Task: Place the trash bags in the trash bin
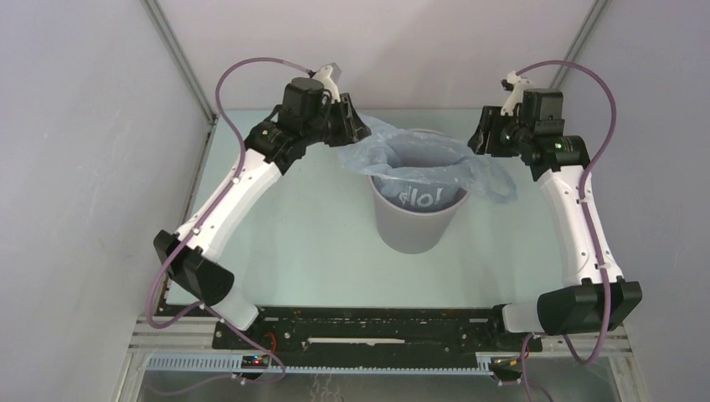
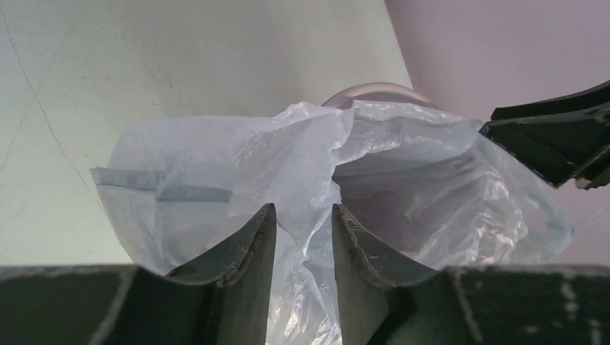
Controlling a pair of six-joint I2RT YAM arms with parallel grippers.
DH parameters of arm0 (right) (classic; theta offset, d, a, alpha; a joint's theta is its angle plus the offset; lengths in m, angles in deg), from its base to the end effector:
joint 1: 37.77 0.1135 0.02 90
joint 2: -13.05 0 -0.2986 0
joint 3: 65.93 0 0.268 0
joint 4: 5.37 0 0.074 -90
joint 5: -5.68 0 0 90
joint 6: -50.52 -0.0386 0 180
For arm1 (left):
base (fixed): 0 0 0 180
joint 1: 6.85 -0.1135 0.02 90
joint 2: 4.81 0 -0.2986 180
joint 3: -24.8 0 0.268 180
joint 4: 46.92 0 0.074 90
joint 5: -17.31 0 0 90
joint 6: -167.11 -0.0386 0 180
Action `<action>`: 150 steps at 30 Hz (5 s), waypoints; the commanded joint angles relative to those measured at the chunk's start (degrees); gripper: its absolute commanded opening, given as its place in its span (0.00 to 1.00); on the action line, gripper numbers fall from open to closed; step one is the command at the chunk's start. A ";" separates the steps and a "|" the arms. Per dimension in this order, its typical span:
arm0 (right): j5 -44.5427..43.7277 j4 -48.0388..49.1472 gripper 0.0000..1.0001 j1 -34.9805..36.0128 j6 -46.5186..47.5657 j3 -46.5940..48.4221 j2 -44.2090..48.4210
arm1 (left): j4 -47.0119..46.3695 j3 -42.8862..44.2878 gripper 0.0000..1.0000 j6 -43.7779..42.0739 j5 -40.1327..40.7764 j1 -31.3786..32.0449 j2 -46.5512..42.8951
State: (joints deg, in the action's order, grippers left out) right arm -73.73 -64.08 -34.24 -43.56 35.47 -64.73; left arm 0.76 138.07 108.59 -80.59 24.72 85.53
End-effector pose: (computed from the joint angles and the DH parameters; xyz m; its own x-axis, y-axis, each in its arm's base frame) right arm 0.2929 0.0252 0.4484 -0.5873 0.0338 -0.8087 -0.1693 0.9719 0.1636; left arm 0.3129 -0.1985 0.4695 -0.6305 -0.2196 -0.7444 0.3467 0.7784 -0.5233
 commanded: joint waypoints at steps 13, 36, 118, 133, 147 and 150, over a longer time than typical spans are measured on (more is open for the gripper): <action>4.10 3.98 0.50 -0.66 0.07 1.67 -4.58 | 5.27 9.85 0.35 -2.52 -0.27 -0.20 7.73; 9.66 3.04 0.60 -2.75 1.68 -3.51 2.19 | 6.21 11.39 0.01 -2.26 1.40 -0.28 8.13; 6.82 -12.90 0.97 -0.86 -71.53 -8.71 19.15 | -0.90 -18.42 0.17 7.91 -6.57 -3.18 -4.21; -8.71 -9.93 0.49 6.40 -82.78 -8.92 17.79 | -1.29 -19.22 0.17 7.39 -6.96 -3.18 -4.69; -2.49 -13.07 0.00 -1.71 -68.75 -15.97 24.08 | -1.52 -20.54 0.16 6.67 -7.13 -3.18 -5.44; 2.93 -13.26 0.00 -4.33 -62.08 -17.78 25.33 | -1.52 -20.92 0.16 6.57 -7.46 -3.18 -5.51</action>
State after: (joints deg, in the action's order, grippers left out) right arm -77.03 -76.87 -35.69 -115.33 19.15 -41.43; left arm 0.63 118.64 116.09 -86.53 21.62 82.60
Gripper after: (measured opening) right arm 0.006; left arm 0.166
